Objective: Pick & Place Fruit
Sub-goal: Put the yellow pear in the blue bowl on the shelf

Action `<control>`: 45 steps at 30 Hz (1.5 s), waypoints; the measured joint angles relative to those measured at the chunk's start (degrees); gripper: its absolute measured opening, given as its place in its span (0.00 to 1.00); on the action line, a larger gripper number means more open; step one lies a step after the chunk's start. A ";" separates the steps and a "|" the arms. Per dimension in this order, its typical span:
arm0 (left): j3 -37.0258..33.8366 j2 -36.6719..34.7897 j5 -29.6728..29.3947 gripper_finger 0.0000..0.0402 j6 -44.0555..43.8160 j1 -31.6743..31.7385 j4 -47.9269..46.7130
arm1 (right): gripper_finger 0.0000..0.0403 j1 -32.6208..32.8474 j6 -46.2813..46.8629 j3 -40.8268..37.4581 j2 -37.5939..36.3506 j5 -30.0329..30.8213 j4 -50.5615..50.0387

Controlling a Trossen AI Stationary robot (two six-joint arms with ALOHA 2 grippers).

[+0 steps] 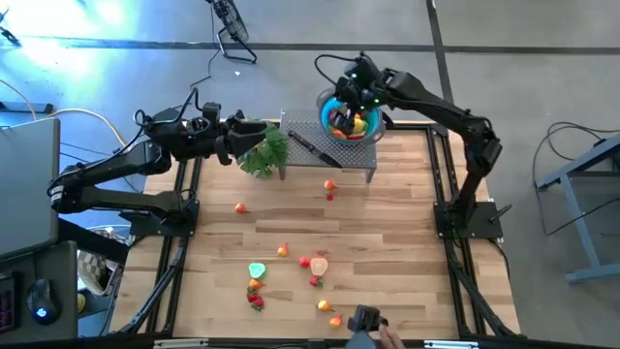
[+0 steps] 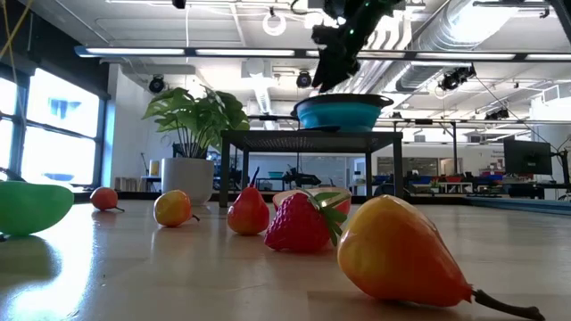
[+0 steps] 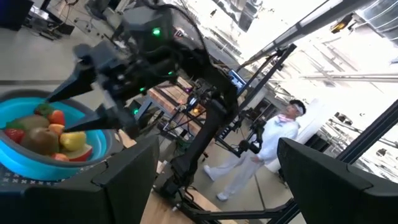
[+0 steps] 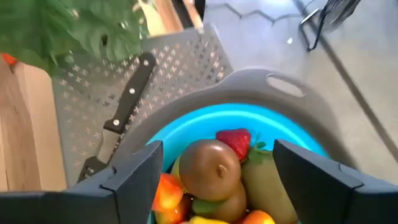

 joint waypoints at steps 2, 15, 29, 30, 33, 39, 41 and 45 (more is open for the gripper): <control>0.00 0.00 0.00 0.80 0.30 0.00 0.00 | 0.71 0.50 0.31 0.00 -1.71 -0.04 -0.06; 0.00 0.00 0.02 0.80 4.39 0.01 -0.42 | 0.49 7.77 9.60 0.02 -8.07 -2.15 0.16; 0.00 0.00 0.15 0.56 8.55 0.01 -5.20 | 0.20 17.06 15.26 0.02 -8.12 -4.89 0.12; 0.00 0.00 0.14 0.53 9.00 0.01 -5.20 | 0.18 17.57 15.26 0.02 -8.12 -4.89 0.14; 0.00 0.00 -0.84 0.46 10.51 -0.01 -5.20 | 0.13 18.85 15.26 0.02 -8.12 -4.89 0.49; 0.00 -0.24 -1.97 0.32 11.47 -0.01 -5.48 | 0.05 21.27 15.21 0.02 -8.12 -4.70 1.92; 0.00 -0.35 -1.93 0.28 11.58 -0.02 -6.08 | 0.04 22.11 15.22 0.02 -8.12 -4.74 3.36; 0.00 -0.28 -1.95 0.20 11.62 -0.01 -8.95 | 0.02 23.56 15.19 0.02 -8.12 -4.74 6.23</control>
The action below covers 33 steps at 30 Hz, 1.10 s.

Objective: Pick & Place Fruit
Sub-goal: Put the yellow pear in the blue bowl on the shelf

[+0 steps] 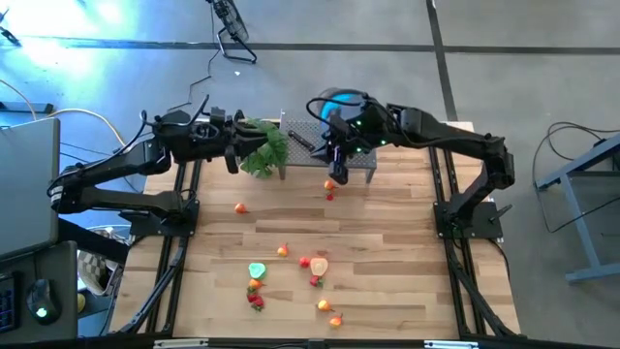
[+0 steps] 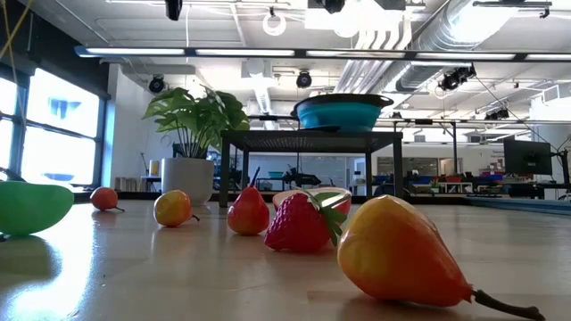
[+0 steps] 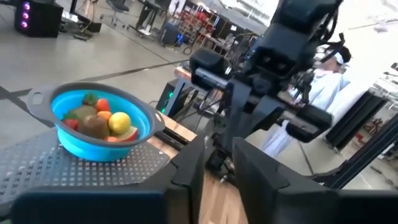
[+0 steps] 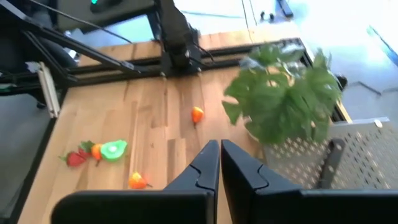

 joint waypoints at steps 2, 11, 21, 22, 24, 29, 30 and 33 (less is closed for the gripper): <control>0.00 -0.05 0.00 0.16 0.81 0.00 -0.49 | 0.02 0.58 -0.07 0.00 0.00 0.03 0.82; 0.00 -0.04 1.57 0.03 2.50 0.00 -1.83 | 0.02 1.08 -0.11 0.00 0.00 0.04 3.27; 0.00 0.28 2.27 0.02 1.54 0.00 -2.57 | 0.02 1.64 -0.07 0.00 0.00 0.04 6.83; 0.00 0.31 2.36 0.02 2.12 0.00 -2.79 | 0.02 1.77 0.22 0.00 0.00 0.06 7.04; 0.00 0.31 2.36 0.02 3.79 0.00 -3.39 | 0.02 2.04 1.33 0.00 0.00 0.23 7.26; -1.60 0.18 -0.18 0.02 6.42 -3.58 -3.62 | 0.02 2.59 1.00 0.00 0.00 0.24 6.23; -2.20 -0.11 -1.73 0.02 6.85 -5.10 -3.66 | 0.02 2.59 0.81 0.00 0.00 0.24 6.13; -4.41 -1.23 -9.48 0.00 7.40 -11.24 -3.07 | 0.01 2.84 0.10 0.00 0.00 0.23 6.06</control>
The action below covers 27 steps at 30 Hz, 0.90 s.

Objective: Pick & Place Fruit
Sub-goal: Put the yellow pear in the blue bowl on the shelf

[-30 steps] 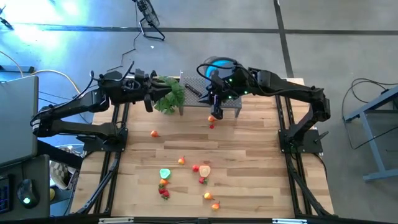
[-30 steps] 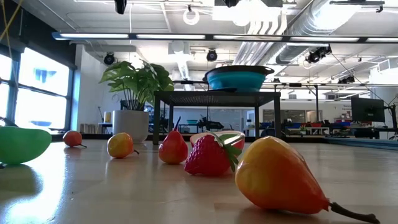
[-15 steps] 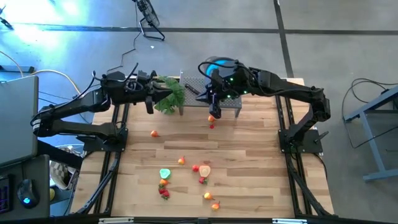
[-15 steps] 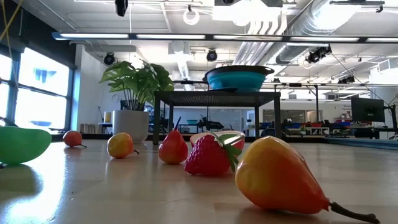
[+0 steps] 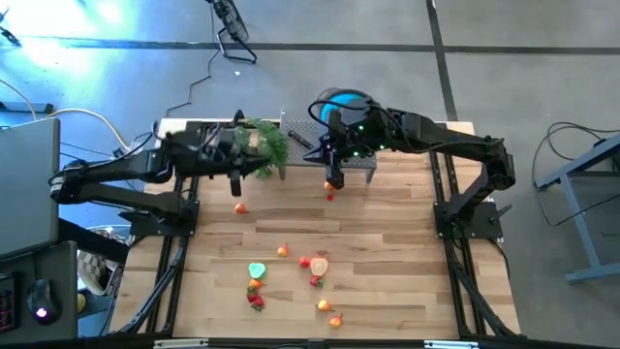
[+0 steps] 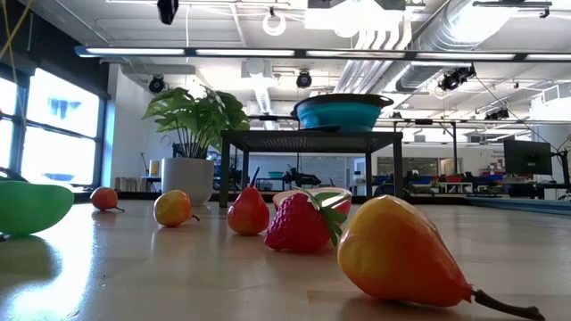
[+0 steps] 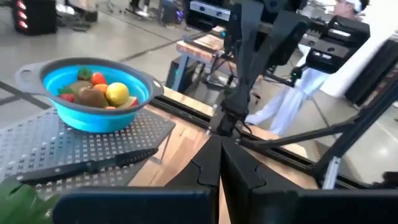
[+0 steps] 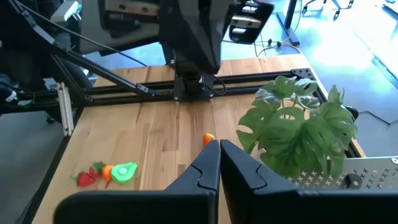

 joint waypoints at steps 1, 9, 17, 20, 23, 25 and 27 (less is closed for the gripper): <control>-0.69 -0.49 -2.44 0.00 0.24 -2.29 0.24 | 0.01 0.02 -0.10 0.00 0.00 -0.08 0.01; -3.90 -7.81 -10.93 0.00 7.60 -14.81 -0.29 | 0.01 1.59 0.35 0.00 0.00 0.00 0.44; -9.95 -19.06 -10.65 0.00 8.21 -16.52 -5.04 | 0.01 3.11 1.47 0.00 0.00 6.63 3.87; -13.42 -23.19 -10.52 0.00 5.26 -16.54 -5.88 | 0.01 3.35 1.81 0.00 0.00 6.63 4.03; -15.92 -26.84 -10.59 0.00 0.33 -16.54 -9.34 | 0.01 3.92 3.31 0.00 0.00 6.49 3.94; -16.33 -28.41 -11.04 0.00 -4.32 -16.54 -14.17 | 0.01 4.45 3.80 0.00 0.00 6.49 3.80; -16.32 -28.95 -11.78 0.00 -8.68 -16.54 -18.87 | 0.01 4.83 3.87 0.00 0.00 6.50 3.79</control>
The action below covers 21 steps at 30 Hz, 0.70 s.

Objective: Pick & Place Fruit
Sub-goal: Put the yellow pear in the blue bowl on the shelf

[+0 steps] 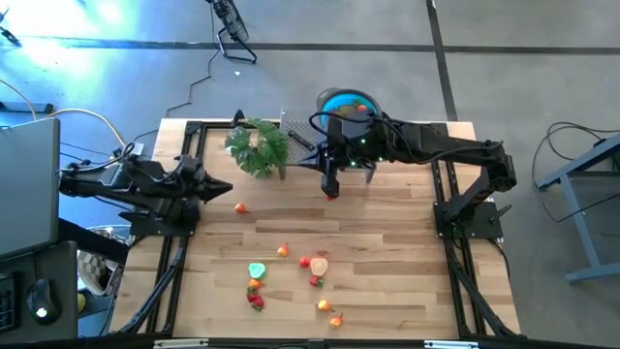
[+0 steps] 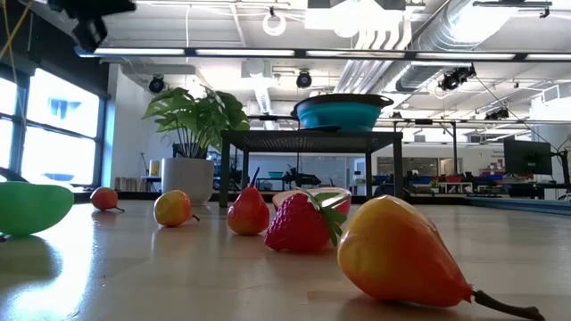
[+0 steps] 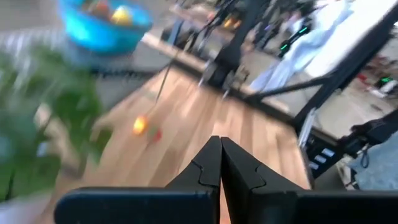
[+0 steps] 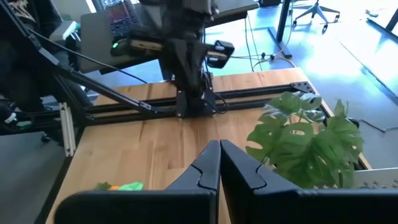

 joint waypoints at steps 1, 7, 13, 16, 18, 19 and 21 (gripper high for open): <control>0.01 -0.04 -0.09 0.00 -1.72 0.00 -2.08 | 0.01 0.18 0.19 0.00 0.00 0.23 -0.06; 0.01 0.48 -0.51 0.00 -9.58 0.00 -9.26 | 0.01 1.51 2.06 0.00 0.00 2.54 -2.37; 0.07 2.34 -0.98 0.00 -17.82 0.02 -18.37 | 0.01 4.43 3.11 0.00 -0.14 2.65 -5.29; 0.03 4.05 -1.55 0.00 -22.60 0.02 -23.38 | 0.01 5.74 3.23 0.00 -0.83 5.85 -6.24; 0.05 6.03 -1.66 0.00 -24.86 0.02 -24.71 | 0.01 6.65 3.39 0.07 -1.14 8.49 -7.29; 0.05 7.03 -1.67 0.00 -25.47 0.02 -25.13 | 0.01 7.11 3.56 0.04 -1.54 9.65 -8.47; 0.03 9.31 -1.65 0.00 -25.87 0.02 -25.29 | 0.01 7.85 4.48 0.04 -1.74 11.23 -10.26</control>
